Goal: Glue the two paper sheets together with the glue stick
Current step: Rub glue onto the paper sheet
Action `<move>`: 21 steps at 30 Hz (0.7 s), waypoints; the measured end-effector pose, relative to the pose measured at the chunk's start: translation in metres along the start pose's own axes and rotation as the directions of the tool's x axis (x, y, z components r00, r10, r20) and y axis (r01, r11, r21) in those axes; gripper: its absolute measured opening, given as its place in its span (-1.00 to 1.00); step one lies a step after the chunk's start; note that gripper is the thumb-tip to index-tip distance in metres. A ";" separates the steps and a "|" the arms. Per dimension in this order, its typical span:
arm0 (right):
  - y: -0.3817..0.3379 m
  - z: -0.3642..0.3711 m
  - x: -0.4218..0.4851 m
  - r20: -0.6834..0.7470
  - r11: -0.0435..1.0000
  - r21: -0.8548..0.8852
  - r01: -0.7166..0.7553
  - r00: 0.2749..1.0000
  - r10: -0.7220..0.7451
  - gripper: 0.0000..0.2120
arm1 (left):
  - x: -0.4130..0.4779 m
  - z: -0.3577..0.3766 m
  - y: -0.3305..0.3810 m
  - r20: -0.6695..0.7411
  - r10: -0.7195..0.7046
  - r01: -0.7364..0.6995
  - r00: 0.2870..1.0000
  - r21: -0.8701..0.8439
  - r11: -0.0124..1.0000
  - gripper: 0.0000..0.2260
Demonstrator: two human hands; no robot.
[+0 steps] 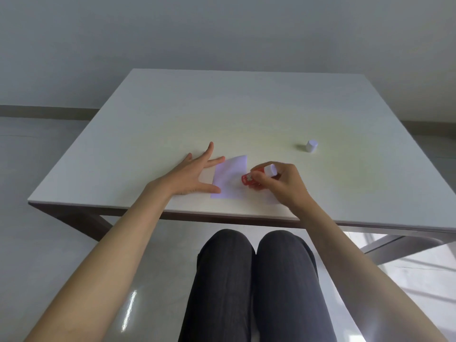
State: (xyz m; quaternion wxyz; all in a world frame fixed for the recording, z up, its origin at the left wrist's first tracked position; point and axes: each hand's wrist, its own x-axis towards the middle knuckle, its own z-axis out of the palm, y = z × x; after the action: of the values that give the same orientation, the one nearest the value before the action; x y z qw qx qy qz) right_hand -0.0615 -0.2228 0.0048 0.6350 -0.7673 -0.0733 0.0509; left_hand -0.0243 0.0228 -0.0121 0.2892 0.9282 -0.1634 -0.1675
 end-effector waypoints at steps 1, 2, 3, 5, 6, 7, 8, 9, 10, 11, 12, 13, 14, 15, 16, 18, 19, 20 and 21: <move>0.000 -0.003 0.001 -0.084 0.999 0.042 -0.010 0.996 0.014 -0.92 | 0.000 0.000 -0.001 -0.004 0.009 -0.009 1.000 -0.002 1.000 -0.03; 0.000 -0.003 0.002 -0.136 0.999 0.053 -0.012 0.990 0.019 -0.92 | 0.000 0.000 -0.002 -0.007 0.012 -0.012 1.000 -0.003 1.000 -0.03; 0.000 -0.003 0.001 -0.156 1.000 0.028 -0.009 0.988 0.014 -0.93 | 0.001 -0.001 -0.002 -0.006 0.014 -0.014 1.000 0.000 1.000 -0.02; 0.000 -0.002 -0.003 -0.109 0.999 -0.044 -0.003 0.994 -0.002 -0.92 | 0.002 0.000 -0.003 -0.004 0.025 -0.025 1.000 0.022 0.999 -0.02; -0.001 -0.003 -0.005 -0.063 0.998 -0.058 0.004 0.998 -0.007 -0.90 | 0.003 0.000 -0.004 -0.001 0.030 -0.030 1.000 0.032 0.999 -0.01; -0.002 -0.005 -0.006 -0.021 0.998 -0.057 0.014 1.000 -0.015 -0.89 | 0.003 0.000 -0.004 0.001 0.034 -0.034 0.999 0.038 0.999 -0.01; -0.004 -0.006 -0.006 0.013 0.998 -0.051 0.026 1.000 -0.025 -0.88 | 0.003 0.000 -0.004 0.000 0.035 -0.035 0.999 0.039 0.999 -0.01; -0.007 -0.006 -0.003 0.038 0.998 -0.047 0.036 0.999 -0.034 -0.89 | 0.003 0.000 -0.004 0.001 0.033 -0.033 0.999 0.040 0.999 -0.01; -0.010 -0.004 0.000 0.056 0.998 -0.046 0.041 0.998 -0.039 -0.90 | 0.003 0.000 -0.003 0.004 0.031 -0.031 1.000 0.041 0.999 -0.01; -0.012 -0.002 0.004 0.072 0.997 -0.055 0.044 0.997 -0.040 -0.90 | 0.003 0.000 -0.004 0.006 0.031 -0.032 0.999 0.042 0.999 -0.02; -0.014 0.001 0.010 0.085 0.997 -0.069 0.045 0.996 -0.039 -0.91 | 0.003 0.000 -0.004 0.007 0.034 -0.035 0.999 0.040 0.999 -0.02; -0.014 0.003 0.016 0.085 0.996 -0.078 0.038 0.996 -0.031 -0.91 | 0.003 0.000 -0.005 0.009 0.036 -0.036 0.999 0.036 0.999 -0.02; -0.015 0.003 0.023 0.067 0.997 -0.073 0.025 0.998 -0.021 -0.90 | 0.003 -0.001 -0.005 0.013 0.038 -0.038 0.999 0.030 0.999 -0.03; -0.015 0.004 0.029 0.027 0.998 -0.058 0.012 1.000 -0.010 -0.89 | 0.003 -0.001 -0.005 0.015 0.039 -0.039 0.999 0.026 0.999 -0.03; -0.014 0.004 0.036 -0.033 0.998 -0.058 0.006 0.999 -0.007 -0.88 | 0.003 -0.001 -0.006 0.014 0.039 -0.039 0.999 0.024 0.999 -0.03; -0.012 0.009 0.042 -0.181 0.986 -0.164 0.011 0.983 -0.041 -0.89 | 0.002 0.000 -0.006 0.004 0.040 -0.041 0.999 0.022 0.999 -0.03; -0.010 0.014 0.041 -0.239 0.968 -0.250 0.019 0.968 -0.080 -0.89 | 0.002 0.000 -0.006 0.000 0.038 -0.038 0.999 0.017 0.999 -0.03; -0.009 0.020 0.037 -0.256 0.943 -0.329 0.048 0.957 -0.139 -0.89 | 0.002 0.000 -0.006 -0.001 0.033 -0.033 0.999 0.012 0.999 -0.02; -0.007 0.028 0.029 -0.225 0.913 -0.393 0.112 0.951 -0.213 -0.88 | 0.003 0.001 -0.007 -0.001 0.029 -0.029 1.000 0.010 1.000 -0.01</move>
State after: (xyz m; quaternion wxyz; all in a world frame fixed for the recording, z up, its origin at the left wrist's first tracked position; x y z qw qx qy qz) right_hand -0.0377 -0.1892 0.0068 0.4827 -0.8654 -0.0608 -0.1199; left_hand -0.0206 0.0268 -0.0173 0.2868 0.9274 -0.1774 -0.1621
